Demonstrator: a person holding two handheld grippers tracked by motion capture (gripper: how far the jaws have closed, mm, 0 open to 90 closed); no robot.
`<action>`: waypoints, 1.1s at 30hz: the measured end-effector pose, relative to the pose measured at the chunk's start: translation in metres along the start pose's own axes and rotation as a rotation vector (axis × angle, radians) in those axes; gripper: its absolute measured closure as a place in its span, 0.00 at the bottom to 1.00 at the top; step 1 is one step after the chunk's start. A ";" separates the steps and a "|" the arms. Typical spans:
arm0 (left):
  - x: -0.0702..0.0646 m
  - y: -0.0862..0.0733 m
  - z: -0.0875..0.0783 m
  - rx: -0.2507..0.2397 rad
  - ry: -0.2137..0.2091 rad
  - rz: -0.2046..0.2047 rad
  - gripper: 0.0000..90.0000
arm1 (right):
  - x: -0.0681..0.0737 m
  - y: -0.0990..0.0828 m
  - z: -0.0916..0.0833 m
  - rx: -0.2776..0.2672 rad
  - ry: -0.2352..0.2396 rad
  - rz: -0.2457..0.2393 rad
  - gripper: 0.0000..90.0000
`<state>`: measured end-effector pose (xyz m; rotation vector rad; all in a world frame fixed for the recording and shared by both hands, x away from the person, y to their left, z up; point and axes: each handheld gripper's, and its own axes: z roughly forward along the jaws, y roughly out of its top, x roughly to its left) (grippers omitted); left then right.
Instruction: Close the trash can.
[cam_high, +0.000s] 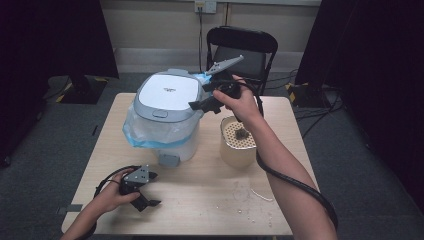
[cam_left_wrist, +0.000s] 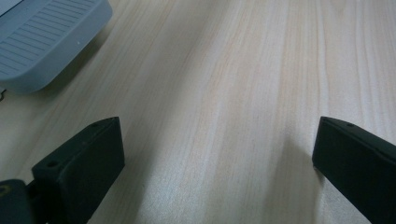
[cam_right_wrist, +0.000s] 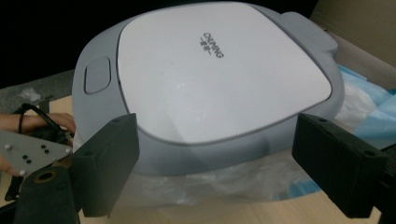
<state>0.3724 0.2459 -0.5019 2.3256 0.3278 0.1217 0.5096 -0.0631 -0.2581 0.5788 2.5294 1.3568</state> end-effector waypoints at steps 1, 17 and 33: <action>0.000 0.000 0.000 -0.002 -0.001 -0.001 0.02 | 0.001 -0.002 -0.001 0.005 -0.001 -0.001 0.16; -0.001 0.000 0.001 -0.005 0.005 -0.002 0.01 | 0.010 -0.047 -0.025 0.009 0.003 0.016 0.16; -0.001 0.000 0.002 -0.015 0.009 -0.001 0.01 | 0.027 -0.097 -0.025 0.027 0.035 0.020 0.16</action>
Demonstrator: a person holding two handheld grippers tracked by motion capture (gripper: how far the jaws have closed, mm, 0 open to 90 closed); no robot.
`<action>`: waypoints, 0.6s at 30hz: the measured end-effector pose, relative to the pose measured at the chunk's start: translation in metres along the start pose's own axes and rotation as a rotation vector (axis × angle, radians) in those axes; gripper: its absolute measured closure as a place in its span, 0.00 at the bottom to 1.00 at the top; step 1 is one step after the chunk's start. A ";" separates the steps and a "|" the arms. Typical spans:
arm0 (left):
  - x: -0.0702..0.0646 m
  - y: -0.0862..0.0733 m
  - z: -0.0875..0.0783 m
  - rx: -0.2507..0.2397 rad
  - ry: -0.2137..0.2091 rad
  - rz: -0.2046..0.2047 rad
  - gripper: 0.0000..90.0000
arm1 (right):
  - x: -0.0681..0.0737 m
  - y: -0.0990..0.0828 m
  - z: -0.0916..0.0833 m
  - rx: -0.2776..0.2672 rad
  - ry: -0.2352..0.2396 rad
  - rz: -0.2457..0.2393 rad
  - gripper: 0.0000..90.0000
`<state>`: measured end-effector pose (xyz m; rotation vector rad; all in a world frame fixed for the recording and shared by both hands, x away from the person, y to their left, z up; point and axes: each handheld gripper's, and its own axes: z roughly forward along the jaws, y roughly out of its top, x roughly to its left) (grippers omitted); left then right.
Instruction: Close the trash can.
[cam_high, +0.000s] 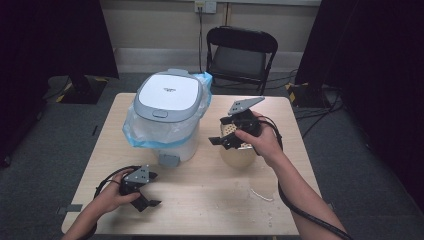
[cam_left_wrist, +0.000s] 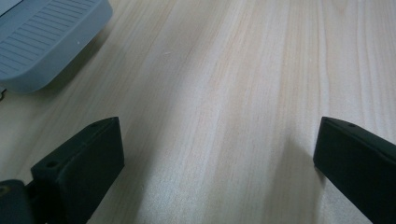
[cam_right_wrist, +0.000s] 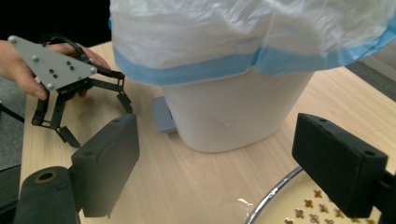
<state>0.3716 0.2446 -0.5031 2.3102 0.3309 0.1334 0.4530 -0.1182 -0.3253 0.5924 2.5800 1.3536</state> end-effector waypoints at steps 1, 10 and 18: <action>0.000 0.000 0.000 0.001 -0.001 0.000 0.01 | 0.000 0.000 0.000 0.000 0.000 0.000 0.16; 0.000 0.000 0.000 0.000 -0.003 -0.008 0.01 | 0.011 -0.025 0.004 0.002 0.016 0.002 0.16; -0.001 0.000 0.000 0.000 -0.004 -0.009 0.01 | 0.016 -0.049 0.005 0.005 0.032 0.016 0.16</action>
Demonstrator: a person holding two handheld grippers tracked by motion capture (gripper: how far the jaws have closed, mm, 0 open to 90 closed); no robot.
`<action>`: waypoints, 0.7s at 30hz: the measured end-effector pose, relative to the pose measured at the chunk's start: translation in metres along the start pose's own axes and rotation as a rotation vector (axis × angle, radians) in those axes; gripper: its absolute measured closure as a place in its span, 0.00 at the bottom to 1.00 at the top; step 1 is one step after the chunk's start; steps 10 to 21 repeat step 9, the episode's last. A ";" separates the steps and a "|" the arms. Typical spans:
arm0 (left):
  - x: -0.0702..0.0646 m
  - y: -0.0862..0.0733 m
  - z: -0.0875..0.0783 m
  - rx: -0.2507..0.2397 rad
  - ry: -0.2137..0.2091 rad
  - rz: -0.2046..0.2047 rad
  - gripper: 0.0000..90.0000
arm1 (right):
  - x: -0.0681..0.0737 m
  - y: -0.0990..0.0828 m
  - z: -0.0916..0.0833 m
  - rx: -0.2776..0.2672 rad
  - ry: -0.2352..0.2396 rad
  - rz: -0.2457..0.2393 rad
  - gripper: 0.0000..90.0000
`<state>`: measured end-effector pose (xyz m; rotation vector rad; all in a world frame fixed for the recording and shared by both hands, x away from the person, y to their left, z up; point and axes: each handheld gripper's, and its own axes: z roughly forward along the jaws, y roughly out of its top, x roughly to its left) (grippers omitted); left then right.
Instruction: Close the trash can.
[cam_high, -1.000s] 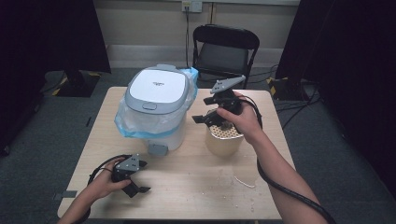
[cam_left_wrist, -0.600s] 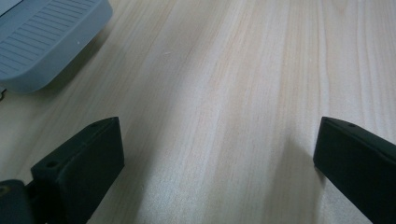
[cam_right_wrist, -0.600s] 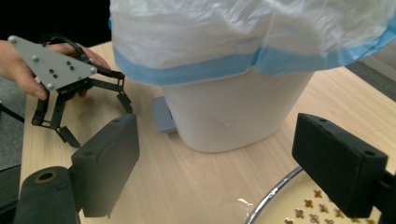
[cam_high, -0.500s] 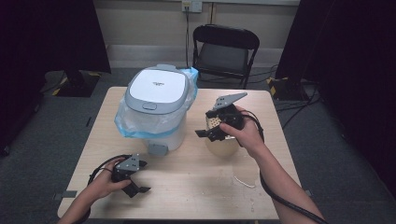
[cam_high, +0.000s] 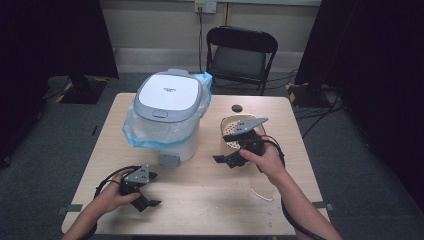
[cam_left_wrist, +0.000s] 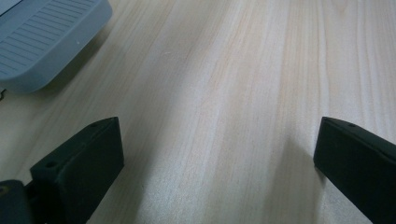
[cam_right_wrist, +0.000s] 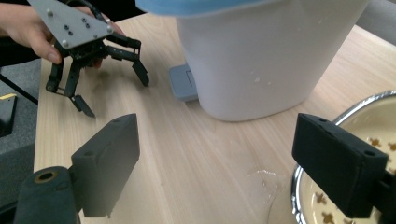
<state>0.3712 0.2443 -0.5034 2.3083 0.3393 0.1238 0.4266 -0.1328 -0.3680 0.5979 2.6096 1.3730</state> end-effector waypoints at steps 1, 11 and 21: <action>0.000 0.000 0.000 0.000 0.000 0.000 0.01 | 0.001 -0.002 0.000 0.000 0.001 0.002 0.16; 0.000 0.000 0.000 0.002 -0.001 -0.002 0.01 | 0.007 -0.013 0.005 0.038 0.010 -0.026 0.16; 0.000 0.000 0.000 0.002 -0.001 -0.002 0.01 | 0.007 -0.013 0.005 0.038 0.010 -0.026 0.16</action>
